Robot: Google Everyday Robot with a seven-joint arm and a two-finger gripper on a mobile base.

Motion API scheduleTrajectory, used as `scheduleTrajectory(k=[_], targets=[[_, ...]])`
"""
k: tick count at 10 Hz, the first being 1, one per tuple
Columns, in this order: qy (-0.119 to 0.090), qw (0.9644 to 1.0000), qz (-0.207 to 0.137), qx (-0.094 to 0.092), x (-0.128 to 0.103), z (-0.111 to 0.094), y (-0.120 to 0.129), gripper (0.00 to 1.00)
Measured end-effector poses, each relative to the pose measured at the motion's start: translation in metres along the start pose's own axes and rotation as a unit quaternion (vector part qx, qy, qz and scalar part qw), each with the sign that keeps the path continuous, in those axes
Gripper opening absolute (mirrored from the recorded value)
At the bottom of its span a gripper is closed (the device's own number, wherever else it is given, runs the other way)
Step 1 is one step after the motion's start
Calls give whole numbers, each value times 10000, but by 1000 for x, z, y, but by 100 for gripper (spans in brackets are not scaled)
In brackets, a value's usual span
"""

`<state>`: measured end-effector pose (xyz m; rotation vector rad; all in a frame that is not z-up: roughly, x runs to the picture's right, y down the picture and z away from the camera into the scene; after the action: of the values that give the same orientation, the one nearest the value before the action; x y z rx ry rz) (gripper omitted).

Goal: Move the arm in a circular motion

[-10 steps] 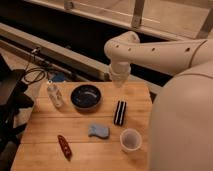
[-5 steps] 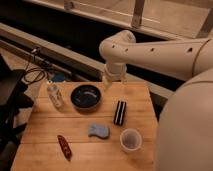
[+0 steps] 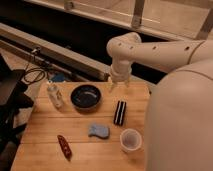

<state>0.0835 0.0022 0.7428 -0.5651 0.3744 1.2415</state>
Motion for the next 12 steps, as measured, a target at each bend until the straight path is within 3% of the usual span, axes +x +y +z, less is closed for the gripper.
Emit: scheduleTrajectory(k=[1, 3, 6, 9, 12], targets=[[158, 9993, 314, -88, 4, 12, -18, 80], [261, 9971, 694, -178, 7, 23, -42, 80], [-56, 9978, 628, -186, -9, 21, -48, 80], [-604, 9979, 132, -170, -47, 11, -6, 80], [-1040, 9933, -378, -328, -79, 5, 50, 80]])
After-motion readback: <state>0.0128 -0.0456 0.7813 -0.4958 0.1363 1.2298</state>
